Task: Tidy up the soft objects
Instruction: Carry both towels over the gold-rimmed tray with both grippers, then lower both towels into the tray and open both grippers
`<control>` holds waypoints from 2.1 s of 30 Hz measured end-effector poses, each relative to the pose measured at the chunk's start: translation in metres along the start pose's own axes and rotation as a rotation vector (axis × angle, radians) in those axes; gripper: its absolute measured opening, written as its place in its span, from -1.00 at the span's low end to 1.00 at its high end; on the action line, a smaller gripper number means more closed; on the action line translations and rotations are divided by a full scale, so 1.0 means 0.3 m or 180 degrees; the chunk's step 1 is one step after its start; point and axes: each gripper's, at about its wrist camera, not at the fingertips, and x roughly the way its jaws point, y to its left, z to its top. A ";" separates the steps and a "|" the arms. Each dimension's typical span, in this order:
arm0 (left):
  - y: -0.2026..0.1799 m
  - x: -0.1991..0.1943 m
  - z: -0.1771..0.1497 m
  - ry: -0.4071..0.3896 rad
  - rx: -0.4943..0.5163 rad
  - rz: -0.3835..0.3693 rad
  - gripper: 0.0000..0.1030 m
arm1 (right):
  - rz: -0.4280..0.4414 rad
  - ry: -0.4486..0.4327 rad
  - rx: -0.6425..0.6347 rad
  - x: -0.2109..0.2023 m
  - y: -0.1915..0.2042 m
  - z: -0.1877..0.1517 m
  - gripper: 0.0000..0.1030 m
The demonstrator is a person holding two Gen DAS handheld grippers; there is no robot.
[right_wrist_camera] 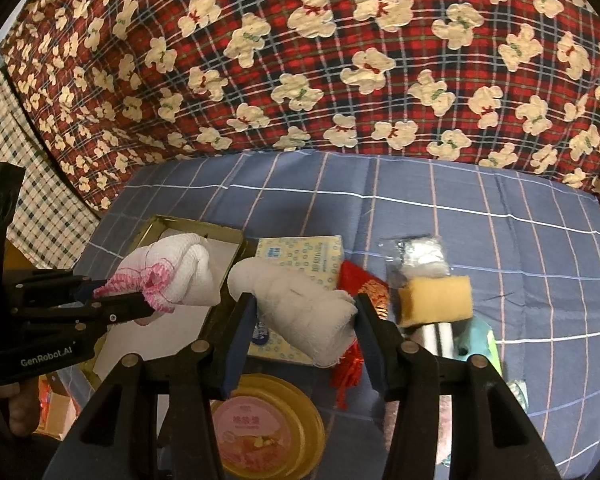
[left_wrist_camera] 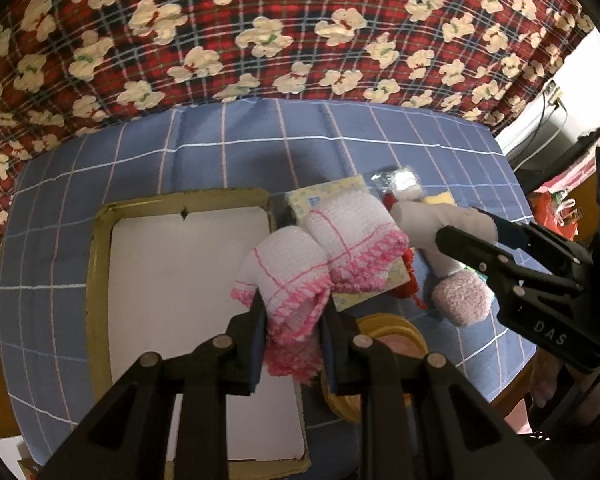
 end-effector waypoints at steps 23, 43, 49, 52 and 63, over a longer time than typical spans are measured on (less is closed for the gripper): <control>0.191 -0.001 -0.078 0.0088 -0.0486 0.0162 -0.58 | 0.0290 0.0190 -0.0350 0.120 0.166 0.037 0.01; 0.351 0.061 -0.125 0.0307 -0.0784 0.0342 -0.58 | 0.0466 0.0357 -0.0661 0.232 0.315 0.044 0.01; 0.408 0.099 -0.149 0.0418 -0.0905 0.0411 -0.58 | 0.0501 0.0446 -0.0803 0.284 0.363 0.036 0.01; 0.424 0.116 -0.157 0.0462 -0.0926 0.0454 -0.58 | 0.0512 0.0493 -0.0850 0.311 0.380 0.036 0.01; 0.468 0.152 -0.162 0.0542 -0.0993 0.0554 -0.57 | 0.0538 0.0664 -0.1058 0.389 0.440 0.012 0.02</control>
